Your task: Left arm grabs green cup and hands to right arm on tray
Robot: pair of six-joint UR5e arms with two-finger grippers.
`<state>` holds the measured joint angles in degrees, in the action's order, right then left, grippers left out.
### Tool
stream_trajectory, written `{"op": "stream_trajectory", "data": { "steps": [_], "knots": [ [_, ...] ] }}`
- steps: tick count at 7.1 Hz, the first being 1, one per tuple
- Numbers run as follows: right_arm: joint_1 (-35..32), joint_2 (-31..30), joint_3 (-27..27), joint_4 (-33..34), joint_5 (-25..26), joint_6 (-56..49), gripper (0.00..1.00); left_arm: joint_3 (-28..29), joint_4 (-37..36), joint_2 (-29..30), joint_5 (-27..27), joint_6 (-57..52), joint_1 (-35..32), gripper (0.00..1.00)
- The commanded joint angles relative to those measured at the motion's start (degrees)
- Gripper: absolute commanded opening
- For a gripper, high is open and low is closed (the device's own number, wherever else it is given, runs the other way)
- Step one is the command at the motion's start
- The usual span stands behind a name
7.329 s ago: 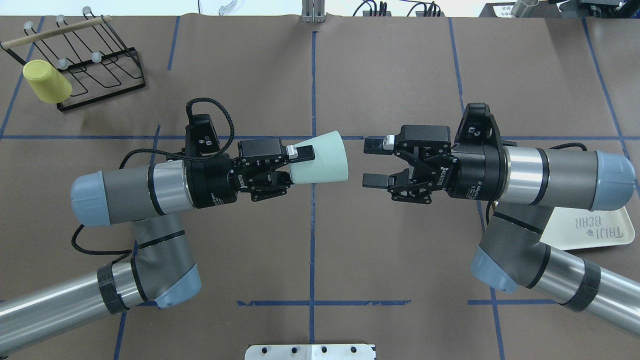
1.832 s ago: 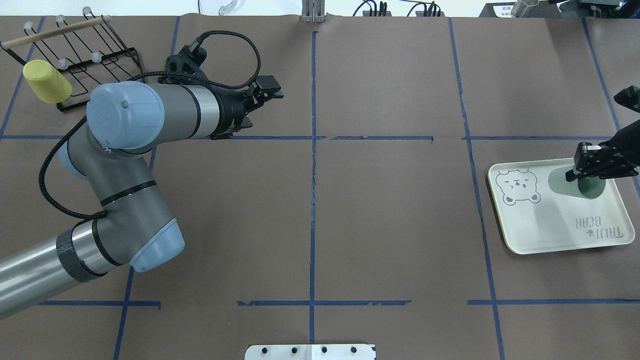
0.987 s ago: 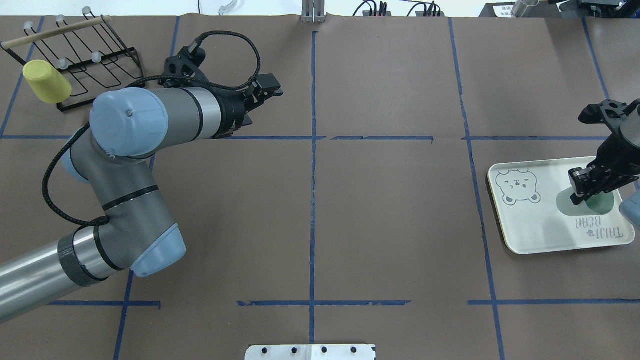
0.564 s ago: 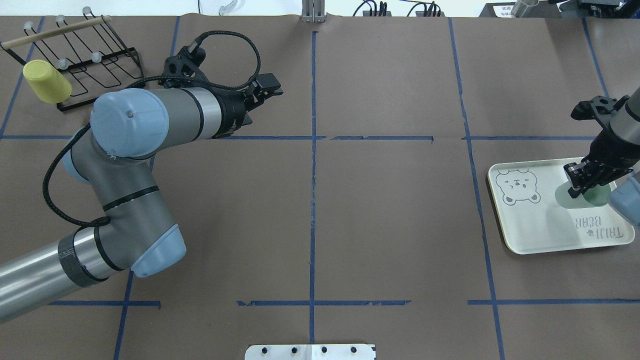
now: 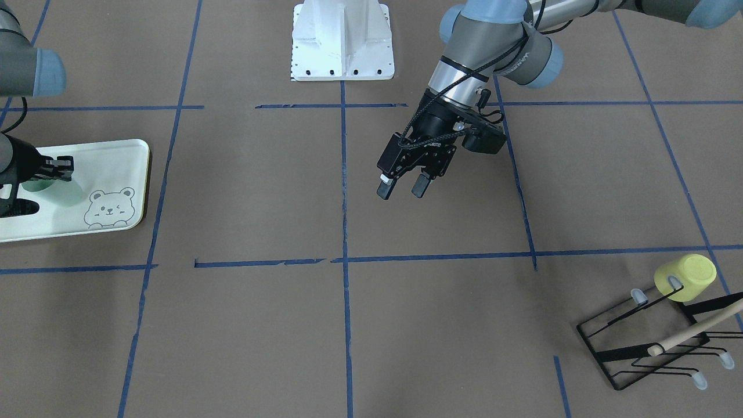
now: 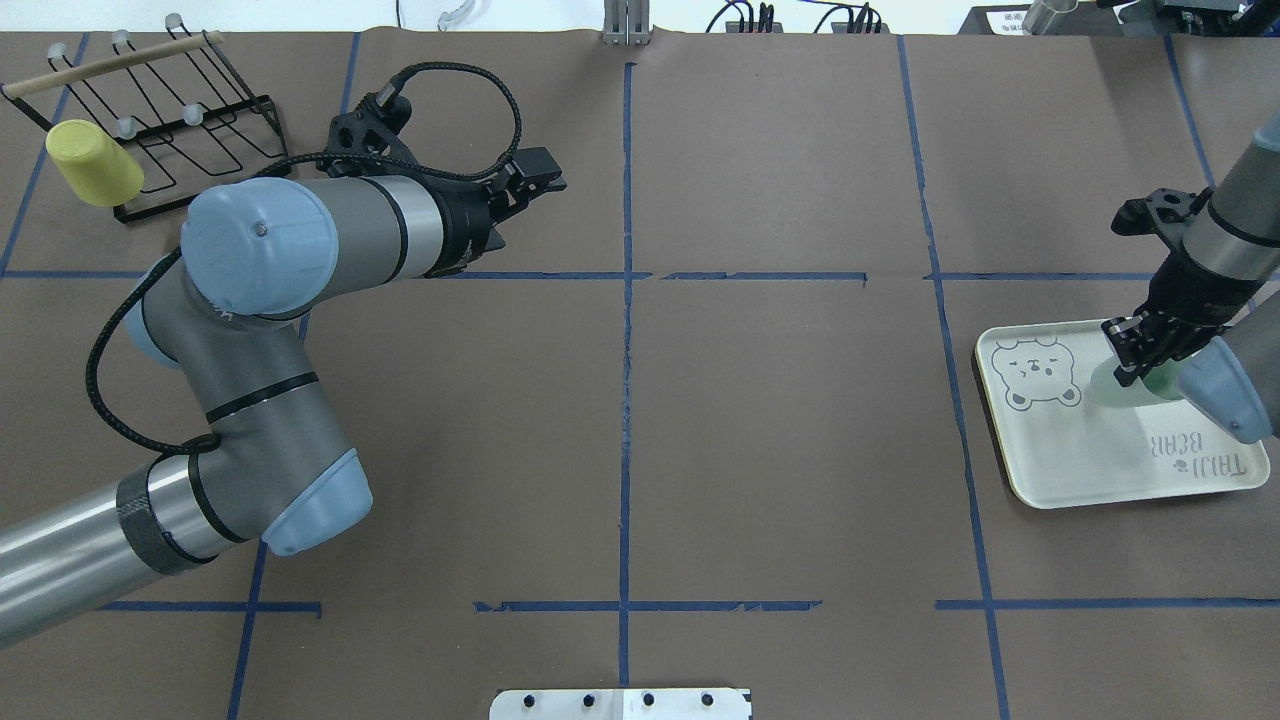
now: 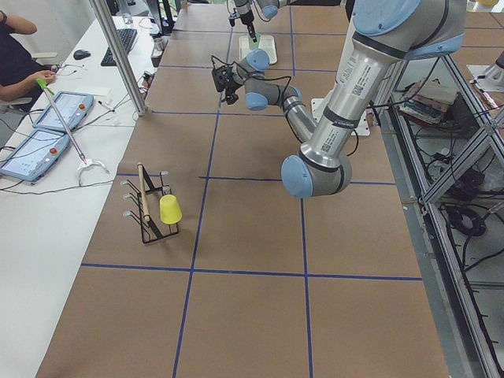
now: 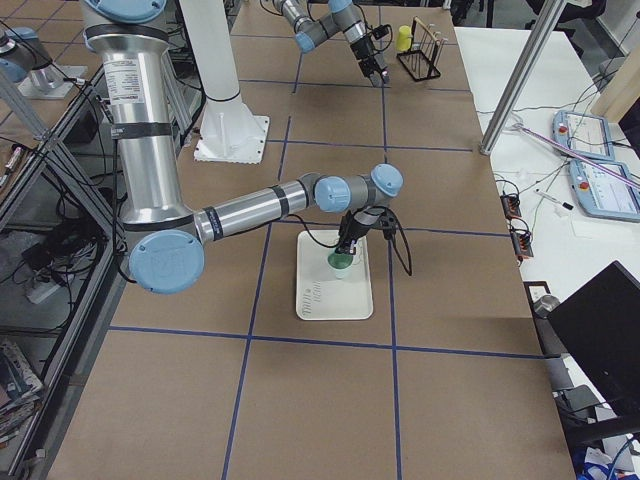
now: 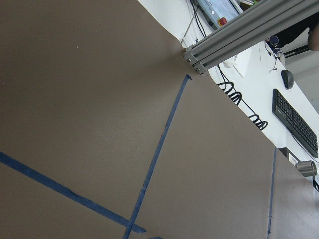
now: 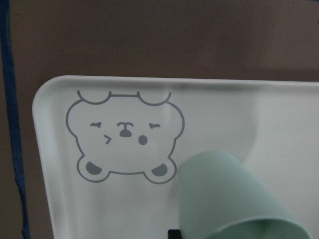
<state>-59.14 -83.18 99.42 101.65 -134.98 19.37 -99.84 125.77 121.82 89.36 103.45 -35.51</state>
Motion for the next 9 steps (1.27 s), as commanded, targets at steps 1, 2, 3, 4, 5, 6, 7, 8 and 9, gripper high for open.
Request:
{"op": "stream_trajectory", "data": {
  "steps": [1,2,3,4,5,6,7,8,9],
  "knots": [
    [0.78,0.12,-0.20,0.12,0.15,0.05,0.62,0.00,0.00,0.00,-0.07,0.00,0.00,1.00],
    [0.78,0.21,0.15,-0.05,0.33,0.14,1.00,-0.09,0.00,0.00,-0.07,0.00,0.00,1.00],
    [0.78,0.21,0.59,0.03,1.20,0.14,1.00,-0.09,0.00,0.00,-0.07,0.00,0.00,1.00],
    [-0.52,0.12,2.77,0.38,1.12,0.14,1.00,-0.26,0.00,0.00,-0.07,0.00,0.00,1.00],
    [-3.06,-0.05,8.27,3.00,1.03,0.14,1.00,-0.87,0.00,0.00,-0.07,0.00,0.00,1.00],
    [-6.22,0.12,13.81,6.33,1.29,0.14,1.00,-1.05,-0.87,-0.09,0.37,-0.26,-0.69,1.00],
    [-9.73,0.21,16.30,6.19,1.29,0.06,1.00,-3.06,-6.88,-2.18,0.72,-6.09,-0.88,1.00],
    [-11.94,0.30,17.11,5.75,1.21,0.14,1.00,-8.21,-17.99,-3.07,1.16,-17.64,-1.05,1.00],
    [-14.49,0.12,16.86,5.66,1.21,-0.03,1.00,-12.61,-28.81,-3.69,1.16,-25.84,-2.01,1.00]
  ]
}}
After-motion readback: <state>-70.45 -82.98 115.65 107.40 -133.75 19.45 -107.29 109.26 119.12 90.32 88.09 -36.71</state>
